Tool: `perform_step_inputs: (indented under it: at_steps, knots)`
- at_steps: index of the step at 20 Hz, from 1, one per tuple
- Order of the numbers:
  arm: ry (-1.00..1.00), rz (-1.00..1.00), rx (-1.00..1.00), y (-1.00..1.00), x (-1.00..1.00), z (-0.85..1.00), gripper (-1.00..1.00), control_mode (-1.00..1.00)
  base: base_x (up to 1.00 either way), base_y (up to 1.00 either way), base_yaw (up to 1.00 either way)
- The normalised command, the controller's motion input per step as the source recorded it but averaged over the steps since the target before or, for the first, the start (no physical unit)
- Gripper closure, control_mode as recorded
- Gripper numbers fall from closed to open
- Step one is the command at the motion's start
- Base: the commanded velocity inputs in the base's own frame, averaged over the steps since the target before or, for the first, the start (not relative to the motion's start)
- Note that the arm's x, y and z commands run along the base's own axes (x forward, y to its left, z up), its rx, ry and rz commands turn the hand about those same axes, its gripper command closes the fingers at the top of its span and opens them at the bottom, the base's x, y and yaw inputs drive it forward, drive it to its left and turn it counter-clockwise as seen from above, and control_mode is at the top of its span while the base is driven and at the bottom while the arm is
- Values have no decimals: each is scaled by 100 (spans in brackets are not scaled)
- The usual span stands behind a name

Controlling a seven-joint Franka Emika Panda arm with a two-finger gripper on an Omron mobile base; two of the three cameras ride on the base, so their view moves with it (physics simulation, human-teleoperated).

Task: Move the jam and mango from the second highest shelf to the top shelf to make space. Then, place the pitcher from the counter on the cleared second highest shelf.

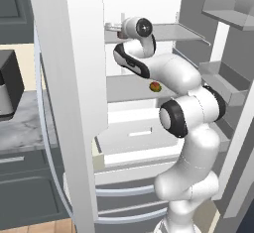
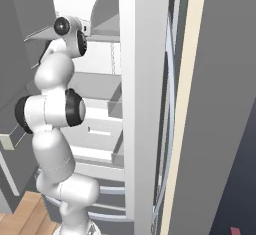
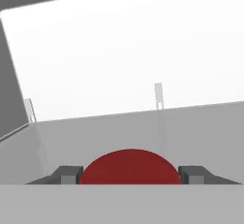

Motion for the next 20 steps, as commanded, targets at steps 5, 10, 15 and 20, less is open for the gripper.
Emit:
perform_step_inputs:
  at_steps: [5,10,15,20]
  knots:
    - [0,0,-4,10,52,-36,100,-100,0,0,0]
    - [-2,0,-1,10,44,-30,100,-100,0,0,0]
    - [-11,0,0,1,11,-37,-100,-100,0,0,0]
    - [-17,0,0,0,0,-20,-100,-100,0,0,0]
